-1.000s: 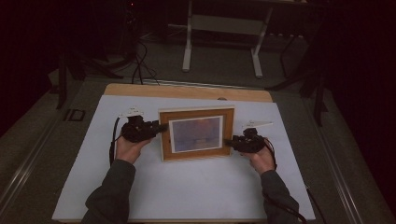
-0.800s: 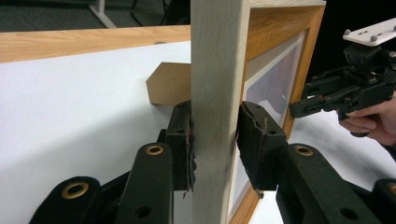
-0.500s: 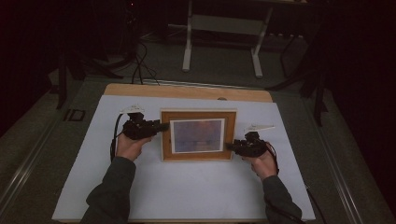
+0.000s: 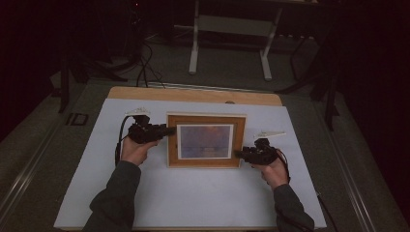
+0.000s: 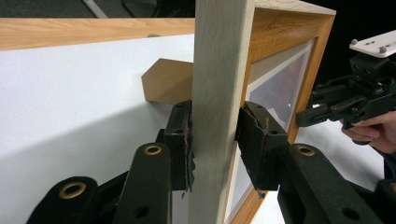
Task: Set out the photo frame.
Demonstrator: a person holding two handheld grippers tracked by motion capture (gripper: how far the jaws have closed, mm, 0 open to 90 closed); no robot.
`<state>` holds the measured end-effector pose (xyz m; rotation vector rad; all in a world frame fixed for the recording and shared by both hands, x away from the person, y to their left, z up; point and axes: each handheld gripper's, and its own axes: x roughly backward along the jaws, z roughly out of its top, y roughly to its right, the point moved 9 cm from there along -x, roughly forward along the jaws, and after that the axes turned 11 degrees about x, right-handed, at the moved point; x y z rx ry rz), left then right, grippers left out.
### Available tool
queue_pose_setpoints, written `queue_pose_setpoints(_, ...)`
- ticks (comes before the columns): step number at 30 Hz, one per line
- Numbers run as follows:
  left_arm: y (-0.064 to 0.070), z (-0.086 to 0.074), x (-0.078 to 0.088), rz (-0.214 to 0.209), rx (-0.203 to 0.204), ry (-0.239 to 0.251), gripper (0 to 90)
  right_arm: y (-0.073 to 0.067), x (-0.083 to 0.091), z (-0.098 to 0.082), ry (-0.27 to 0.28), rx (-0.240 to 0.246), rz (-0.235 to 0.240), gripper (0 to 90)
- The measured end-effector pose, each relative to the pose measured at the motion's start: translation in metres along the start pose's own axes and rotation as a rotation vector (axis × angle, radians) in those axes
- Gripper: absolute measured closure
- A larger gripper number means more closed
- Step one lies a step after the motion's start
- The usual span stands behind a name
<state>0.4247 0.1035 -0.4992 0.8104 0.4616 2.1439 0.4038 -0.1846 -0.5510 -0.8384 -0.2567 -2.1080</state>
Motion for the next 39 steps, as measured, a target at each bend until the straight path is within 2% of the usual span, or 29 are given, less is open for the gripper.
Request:
queue_pose_setpoints(11, 0.003, -0.002, 0.002, 0.018, -0.004, -0.015, 66.2, 0.000, 0.000, -0.001, 0.002, -0.004, 0.025, 63.6)
queue_pose_setpoints(22, 0.003, -0.002, 0.003, 0.016, 0.000, -0.019, 63.7, 0.000, -0.001, 0.000, 0.005, 0.004, 0.005, 62.1)
queue_pose_setpoints(26, 0.004, -0.004, 0.005, 0.020, 0.003, -0.019, 57.3, 0.001, -0.002, -0.001, 0.002, 0.001, -0.006, 57.3)
queue_pose_setpoints(30, 0.002, -0.005, 0.011, 0.028, 0.013, 0.001, 51.1, 0.003, 0.001, -0.003, 0.006, 0.000, -0.016, 47.1)
queue_pose_setpoints(34, 0.000, -0.007, 0.020, 0.062, 0.000, 0.015, 47.1, 0.005, 0.007, -0.005, 0.019, -0.018, -0.011, 40.2)
queue_pose_setpoints(39, -0.006, -0.016, 0.038, 0.138, -0.012, 0.034, 43.6, 0.008, 0.018, -0.005, 0.044, -0.041, -0.006, 35.0)
